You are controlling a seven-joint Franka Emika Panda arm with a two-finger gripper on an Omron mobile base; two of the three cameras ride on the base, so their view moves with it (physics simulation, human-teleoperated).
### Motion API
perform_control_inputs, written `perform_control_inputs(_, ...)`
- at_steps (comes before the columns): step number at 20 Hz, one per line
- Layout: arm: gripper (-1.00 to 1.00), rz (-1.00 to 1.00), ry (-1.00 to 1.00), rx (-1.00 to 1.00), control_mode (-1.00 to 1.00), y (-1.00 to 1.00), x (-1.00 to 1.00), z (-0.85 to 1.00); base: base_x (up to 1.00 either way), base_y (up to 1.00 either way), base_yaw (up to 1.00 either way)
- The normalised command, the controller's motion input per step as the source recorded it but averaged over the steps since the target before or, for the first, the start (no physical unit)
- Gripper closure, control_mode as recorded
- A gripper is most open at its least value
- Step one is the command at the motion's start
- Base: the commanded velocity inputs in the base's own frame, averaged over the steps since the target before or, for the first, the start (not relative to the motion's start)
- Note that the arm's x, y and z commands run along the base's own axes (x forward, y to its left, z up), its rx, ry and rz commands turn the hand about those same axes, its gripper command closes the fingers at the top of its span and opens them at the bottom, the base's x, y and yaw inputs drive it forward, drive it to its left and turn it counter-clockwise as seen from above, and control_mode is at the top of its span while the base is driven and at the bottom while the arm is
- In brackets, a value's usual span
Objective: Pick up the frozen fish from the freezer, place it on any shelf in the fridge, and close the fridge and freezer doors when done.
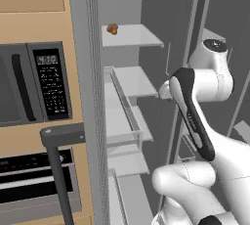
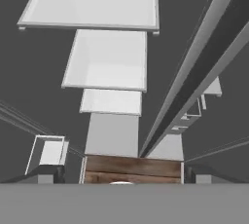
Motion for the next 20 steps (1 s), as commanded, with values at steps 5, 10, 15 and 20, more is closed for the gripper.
perform_control_inputs(5,-1.0,0.0,-0.13,-0.01,-1.0,0.0,-0.52,0.0,0.0,0.0,0.0)
perform_control_inputs(10,-1.0,0.0,0.0,0.0,-1.0,0.0,0.0,0.0,0.0,0.0,0.0)
perform_control_inputs(15,-1.0,0.0,0.0,0.0,1.0,-0.05,0.0,0.0,0.0,-0.3,0.0)
perform_control_inputs(20,-1.0,0.0,0.0,0.0,1.0,0.0,0.0,0.0,0.02,-0.46,0.0)
